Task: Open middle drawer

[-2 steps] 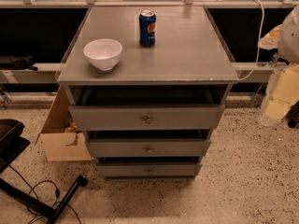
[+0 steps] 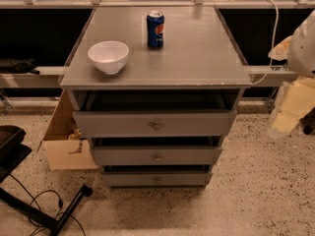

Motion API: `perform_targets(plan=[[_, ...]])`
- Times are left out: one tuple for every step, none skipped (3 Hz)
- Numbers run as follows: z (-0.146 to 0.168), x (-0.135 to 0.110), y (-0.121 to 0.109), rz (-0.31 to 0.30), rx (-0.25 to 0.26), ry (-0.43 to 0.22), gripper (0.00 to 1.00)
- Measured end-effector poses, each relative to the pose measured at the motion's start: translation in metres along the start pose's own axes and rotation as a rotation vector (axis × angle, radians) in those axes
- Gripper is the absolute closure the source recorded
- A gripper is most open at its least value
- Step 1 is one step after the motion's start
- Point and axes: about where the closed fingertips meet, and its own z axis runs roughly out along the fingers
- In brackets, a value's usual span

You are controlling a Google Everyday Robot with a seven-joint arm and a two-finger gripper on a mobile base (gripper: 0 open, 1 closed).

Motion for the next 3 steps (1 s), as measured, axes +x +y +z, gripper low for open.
perform_targets(plan=[[0.024, -0.003, 0.019, -0.018, 0.015, -0.023, 0.0], [0.087, 0.001, 0.045, -0.053, 0.001, -0.046, 0.0], [0.176, 0.004, 0.07, -0.1, -0.039, -0.033, 0.0]])
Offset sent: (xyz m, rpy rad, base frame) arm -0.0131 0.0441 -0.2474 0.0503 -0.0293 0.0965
